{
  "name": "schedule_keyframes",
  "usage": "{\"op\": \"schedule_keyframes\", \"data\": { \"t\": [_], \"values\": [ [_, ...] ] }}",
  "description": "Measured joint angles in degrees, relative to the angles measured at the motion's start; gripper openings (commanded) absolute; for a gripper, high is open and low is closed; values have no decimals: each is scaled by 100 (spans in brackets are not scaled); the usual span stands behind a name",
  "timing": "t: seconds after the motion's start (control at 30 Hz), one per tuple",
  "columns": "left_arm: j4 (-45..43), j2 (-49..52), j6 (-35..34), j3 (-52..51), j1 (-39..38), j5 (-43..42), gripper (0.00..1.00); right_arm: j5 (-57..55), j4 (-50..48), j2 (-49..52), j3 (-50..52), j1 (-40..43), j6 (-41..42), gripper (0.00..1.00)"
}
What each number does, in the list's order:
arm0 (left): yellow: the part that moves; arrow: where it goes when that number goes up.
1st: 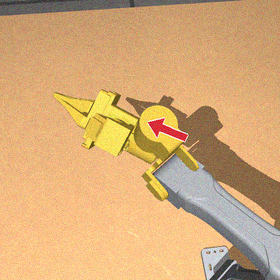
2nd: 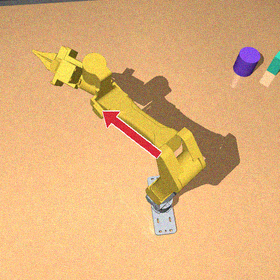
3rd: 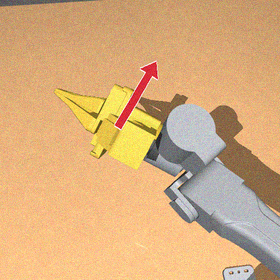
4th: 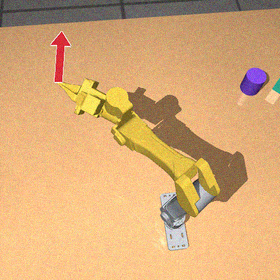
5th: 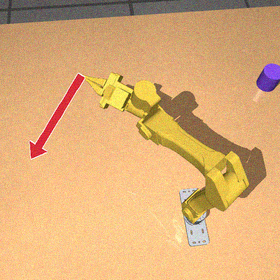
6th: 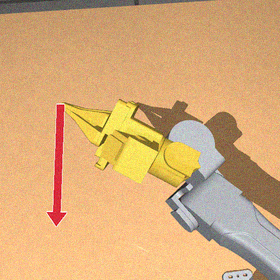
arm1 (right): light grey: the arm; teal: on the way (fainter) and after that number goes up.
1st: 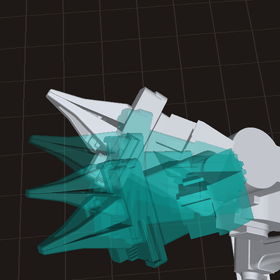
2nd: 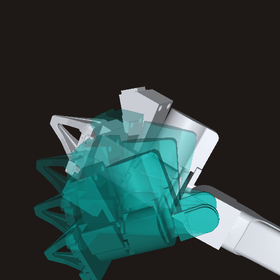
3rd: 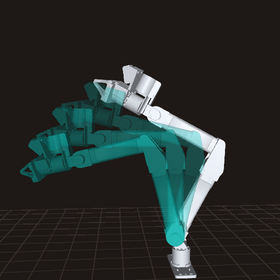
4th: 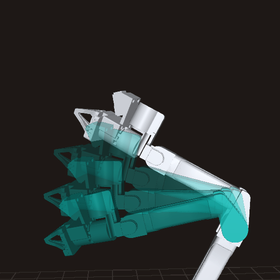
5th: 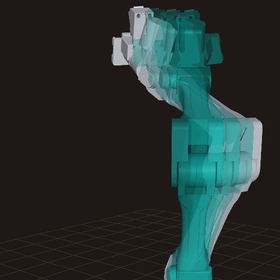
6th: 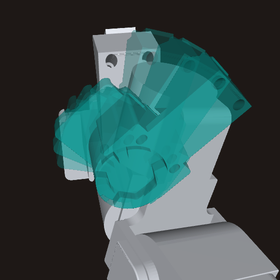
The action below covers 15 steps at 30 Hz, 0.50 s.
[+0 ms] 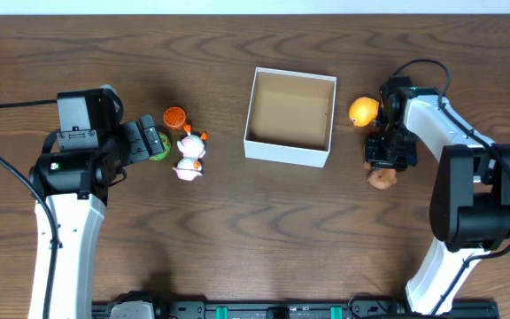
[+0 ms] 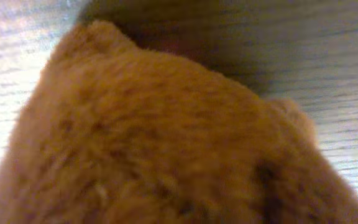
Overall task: Pack container
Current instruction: 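Carry the hamster with the right gripper into the white box and release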
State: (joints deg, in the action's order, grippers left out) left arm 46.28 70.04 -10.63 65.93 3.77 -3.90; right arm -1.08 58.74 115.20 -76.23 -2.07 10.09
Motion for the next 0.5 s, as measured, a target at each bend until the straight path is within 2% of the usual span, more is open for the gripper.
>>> {"op": "schedule_keyframes", "data": {
  "t": [0.13, 0.27, 0.5],
  "values": [
    [2, 0, 0, 0, 0, 0, 98, -118, -52, -382, 7, -22, 0, 14],
    [2, 0, -2, 0, 0, 0, 98, -155, -50, -1368, -20, -216, 0, 8],
    [0, 0, 0, 0, 0, 2, 98, -166, -551, -3021, -599, -1259, 208, 11]
  ]
}}
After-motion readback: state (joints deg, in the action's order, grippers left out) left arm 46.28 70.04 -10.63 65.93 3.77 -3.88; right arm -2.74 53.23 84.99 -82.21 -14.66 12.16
